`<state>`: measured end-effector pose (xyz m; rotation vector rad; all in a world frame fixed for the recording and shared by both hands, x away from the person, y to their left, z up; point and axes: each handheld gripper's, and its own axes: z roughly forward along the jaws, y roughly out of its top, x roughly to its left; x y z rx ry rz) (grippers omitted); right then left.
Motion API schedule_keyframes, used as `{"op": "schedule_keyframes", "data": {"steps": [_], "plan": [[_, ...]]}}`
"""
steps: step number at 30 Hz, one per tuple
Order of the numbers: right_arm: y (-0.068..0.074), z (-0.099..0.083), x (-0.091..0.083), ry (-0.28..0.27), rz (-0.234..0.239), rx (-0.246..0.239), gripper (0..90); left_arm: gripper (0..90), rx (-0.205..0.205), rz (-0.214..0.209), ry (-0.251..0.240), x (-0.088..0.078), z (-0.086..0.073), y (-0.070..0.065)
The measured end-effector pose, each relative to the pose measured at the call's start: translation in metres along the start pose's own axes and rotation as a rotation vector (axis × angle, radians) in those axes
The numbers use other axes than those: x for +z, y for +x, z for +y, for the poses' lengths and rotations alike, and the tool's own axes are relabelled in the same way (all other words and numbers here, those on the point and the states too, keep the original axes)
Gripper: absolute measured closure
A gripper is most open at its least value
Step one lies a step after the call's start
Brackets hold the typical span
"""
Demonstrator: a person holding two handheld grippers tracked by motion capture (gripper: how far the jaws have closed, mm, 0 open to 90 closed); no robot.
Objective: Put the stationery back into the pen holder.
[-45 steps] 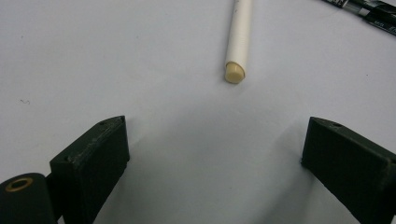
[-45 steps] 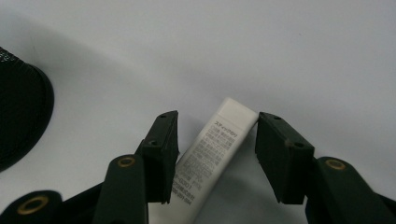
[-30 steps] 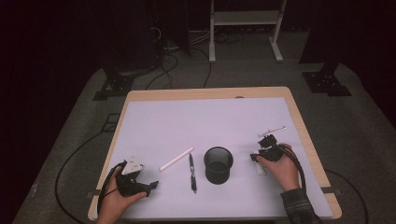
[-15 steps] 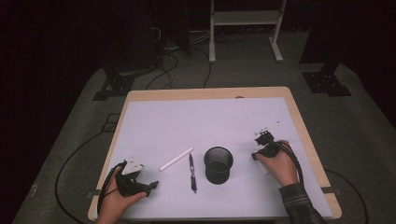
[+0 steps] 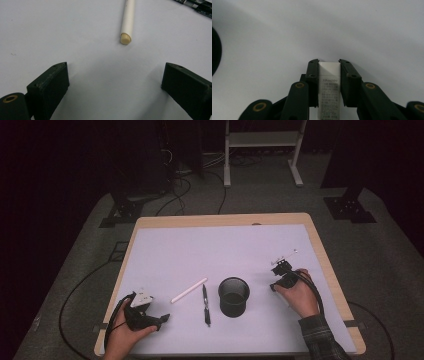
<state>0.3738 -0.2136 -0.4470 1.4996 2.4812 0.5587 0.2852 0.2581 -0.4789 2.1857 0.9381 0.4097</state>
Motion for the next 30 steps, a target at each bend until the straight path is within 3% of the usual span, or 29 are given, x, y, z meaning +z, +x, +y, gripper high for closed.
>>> {"op": "schedule_keyframes", "data": {"steps": [6, 16, 30], "plan": [[-0.002, -0.001, -0.001, -0.008, 0.017, 0.011, 70.4, 6.6, 0.000, 0.000, 0.000, 0.000, 0.000, 0.000], [-0.006, -0.007, -0.007, -0.069, 0.039, 0.018, 70.4, 6.6, -0.001, -0.001, -0.002, 0.000, 0.000, 0.000], [-0.012, -0.019, -0.032, -0.242, 0.114, 0.031, 70.5, 6.6, -0.001, -0.002, 0.001, 0.000, 0.000, 0.000]]}}
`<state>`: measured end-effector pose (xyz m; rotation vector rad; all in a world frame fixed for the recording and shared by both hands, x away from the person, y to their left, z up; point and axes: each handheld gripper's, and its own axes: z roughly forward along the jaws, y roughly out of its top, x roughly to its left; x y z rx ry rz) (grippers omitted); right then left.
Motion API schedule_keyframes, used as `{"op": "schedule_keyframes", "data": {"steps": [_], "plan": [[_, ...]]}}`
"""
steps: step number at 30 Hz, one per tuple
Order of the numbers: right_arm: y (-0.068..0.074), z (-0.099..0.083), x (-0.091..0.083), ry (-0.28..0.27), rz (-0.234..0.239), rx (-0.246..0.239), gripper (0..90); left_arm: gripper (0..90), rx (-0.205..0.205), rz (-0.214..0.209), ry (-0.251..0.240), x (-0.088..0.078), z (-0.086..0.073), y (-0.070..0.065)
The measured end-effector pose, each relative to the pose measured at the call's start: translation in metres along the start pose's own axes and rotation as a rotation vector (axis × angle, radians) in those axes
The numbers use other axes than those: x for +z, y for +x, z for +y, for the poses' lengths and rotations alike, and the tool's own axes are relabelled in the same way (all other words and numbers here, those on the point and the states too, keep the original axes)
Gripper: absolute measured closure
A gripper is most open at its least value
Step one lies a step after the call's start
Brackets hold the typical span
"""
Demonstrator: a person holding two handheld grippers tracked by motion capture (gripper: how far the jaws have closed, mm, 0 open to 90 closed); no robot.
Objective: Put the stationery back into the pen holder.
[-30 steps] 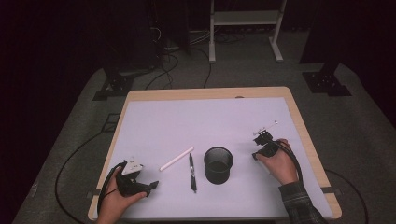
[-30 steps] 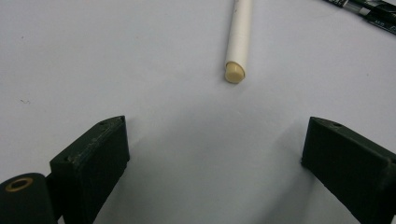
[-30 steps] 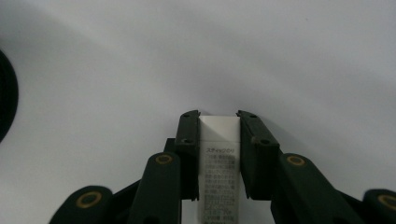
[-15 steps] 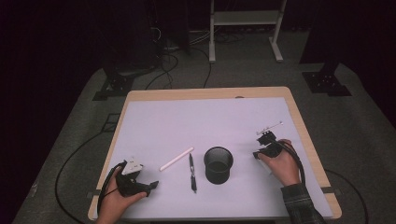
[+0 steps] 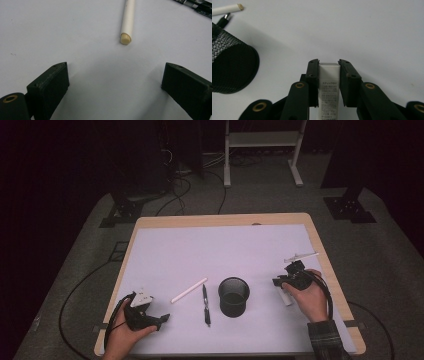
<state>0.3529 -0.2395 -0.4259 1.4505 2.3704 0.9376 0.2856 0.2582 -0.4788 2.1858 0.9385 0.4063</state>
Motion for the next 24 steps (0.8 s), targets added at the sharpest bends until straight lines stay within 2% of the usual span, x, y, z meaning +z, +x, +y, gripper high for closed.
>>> {"op": "schedule_keyframes", "data": {"steps": [7, 10, 24], "plan": [[0.000, 0.000, -0.010, -0.051, 0.021, -0.001, 70.5, 6.6, -0.002, -0.001, -0.001, 0.000, 0.000, 0.000], [0.000, 0.000, -0.014, -0.075, 0.046, 0.010, 70.5, 6.6, -0.002, -0.001, 0.000, 0.000, 0.000, 0.000], [0.006, 0.003, -0.032, -0.168, 0.068, -0.022, 70.4, 6.6, -0.001, -0.001, 0.000, 0.000, 0.000, 0.000]]}}
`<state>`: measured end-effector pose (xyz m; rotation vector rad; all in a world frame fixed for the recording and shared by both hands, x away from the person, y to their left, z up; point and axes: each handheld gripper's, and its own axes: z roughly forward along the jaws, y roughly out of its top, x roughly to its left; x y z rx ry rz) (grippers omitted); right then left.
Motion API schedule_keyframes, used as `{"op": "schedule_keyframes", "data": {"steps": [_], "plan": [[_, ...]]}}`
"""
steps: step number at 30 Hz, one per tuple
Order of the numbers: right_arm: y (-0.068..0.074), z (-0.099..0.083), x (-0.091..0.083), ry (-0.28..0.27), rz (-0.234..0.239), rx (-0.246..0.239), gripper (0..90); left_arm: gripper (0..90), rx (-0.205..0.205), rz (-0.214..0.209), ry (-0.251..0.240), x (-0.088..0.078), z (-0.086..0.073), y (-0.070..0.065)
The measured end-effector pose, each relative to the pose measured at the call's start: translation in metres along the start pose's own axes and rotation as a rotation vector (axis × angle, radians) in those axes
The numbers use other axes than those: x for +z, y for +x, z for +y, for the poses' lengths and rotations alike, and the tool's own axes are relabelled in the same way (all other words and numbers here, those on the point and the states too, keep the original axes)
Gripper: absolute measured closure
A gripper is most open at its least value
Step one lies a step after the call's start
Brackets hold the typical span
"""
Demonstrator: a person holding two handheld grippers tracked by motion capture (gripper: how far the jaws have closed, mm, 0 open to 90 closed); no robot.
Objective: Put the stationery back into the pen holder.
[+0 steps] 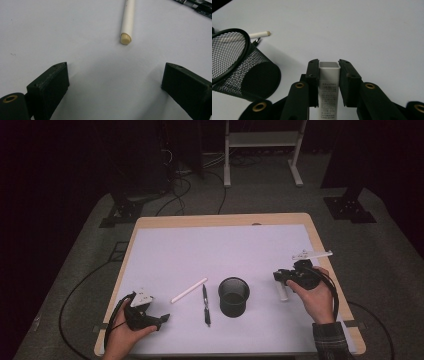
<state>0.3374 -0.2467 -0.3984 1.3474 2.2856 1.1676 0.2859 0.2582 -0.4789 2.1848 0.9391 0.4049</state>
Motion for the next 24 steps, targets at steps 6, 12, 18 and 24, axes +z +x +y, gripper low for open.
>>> {"op": "schedule_keyframes", "data": {"steps": [6, 12, 18, 24], "plan": [[0.005, 0.003, -0.005, -0.035, 0.018, -0.016, 70.4, 6.6, 0.000, 0.000, 0.000, 0.000, 0.000, 0.000], [0.011, 0.007, -0.011, -0.062, 0.029, -0.037, 70.4, 6.6, 0.000, 0.000, 0.000, 0.000, 0.000, 0.000], [0.019, 0.012, -0.018, -0.099, 0.051, -0.061, 70.4, 6.6, -0.001, 0.000, 0.000, 0.000, 0.000, 0.000], [0.026, 0.017, -0.023, -0.130, 0.071, -0.083, 70.5, 6.6, -0.003, 0.001, -0.002, 0.000, 0.000, 0.000]]}}
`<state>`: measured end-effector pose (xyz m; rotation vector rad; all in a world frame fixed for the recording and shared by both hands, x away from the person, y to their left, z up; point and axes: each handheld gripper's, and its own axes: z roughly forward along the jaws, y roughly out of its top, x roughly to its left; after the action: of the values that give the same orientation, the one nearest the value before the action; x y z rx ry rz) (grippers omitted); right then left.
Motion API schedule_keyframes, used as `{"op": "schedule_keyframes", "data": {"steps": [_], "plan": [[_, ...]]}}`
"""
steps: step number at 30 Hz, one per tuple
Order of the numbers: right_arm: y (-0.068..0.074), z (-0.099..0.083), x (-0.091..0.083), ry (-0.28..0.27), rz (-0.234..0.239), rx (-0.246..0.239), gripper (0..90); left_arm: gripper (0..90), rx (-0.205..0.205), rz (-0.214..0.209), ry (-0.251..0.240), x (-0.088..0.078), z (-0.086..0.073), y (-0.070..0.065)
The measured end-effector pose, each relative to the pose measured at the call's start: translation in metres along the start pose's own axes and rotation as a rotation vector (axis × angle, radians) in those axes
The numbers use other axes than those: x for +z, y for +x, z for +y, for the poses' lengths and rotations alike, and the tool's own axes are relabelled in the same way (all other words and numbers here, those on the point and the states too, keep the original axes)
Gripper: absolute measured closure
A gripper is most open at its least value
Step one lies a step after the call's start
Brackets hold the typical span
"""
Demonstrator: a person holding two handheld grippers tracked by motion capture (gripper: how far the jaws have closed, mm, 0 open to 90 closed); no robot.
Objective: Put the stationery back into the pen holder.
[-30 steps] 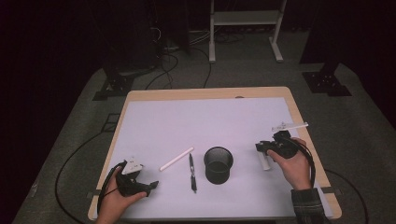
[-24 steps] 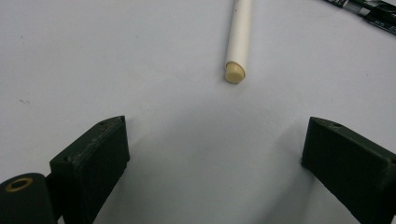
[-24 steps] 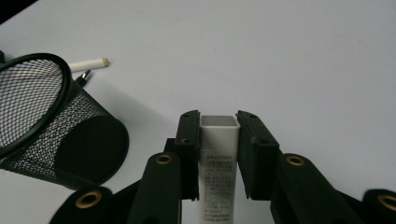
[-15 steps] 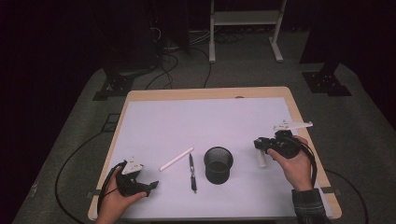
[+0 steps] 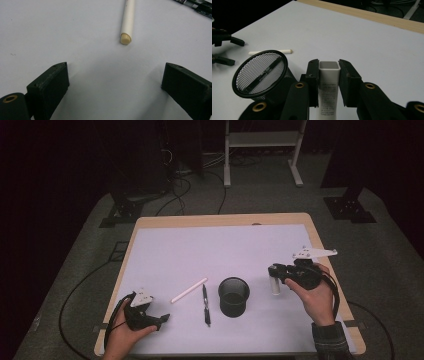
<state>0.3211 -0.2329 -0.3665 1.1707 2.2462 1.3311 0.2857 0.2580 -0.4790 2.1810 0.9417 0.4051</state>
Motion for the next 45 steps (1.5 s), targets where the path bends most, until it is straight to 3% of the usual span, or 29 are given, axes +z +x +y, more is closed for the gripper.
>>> {"op": "schedule_keyframes", "data": {"steps": [26, 45], "plan": [[0.027, 0.024, -0.009, -0.130, 0.084, -0.071, 70.4, 6.6, 0.002, -0.002, 0.006, 0.000, 0.000, 0.000], [0.050, 0.034, 0.001, -0.150, 0.179, -0.122, 70.4, 6.6, -0.001, -0.001, 0.003, 0.000, 0.000, 0.000]]}}
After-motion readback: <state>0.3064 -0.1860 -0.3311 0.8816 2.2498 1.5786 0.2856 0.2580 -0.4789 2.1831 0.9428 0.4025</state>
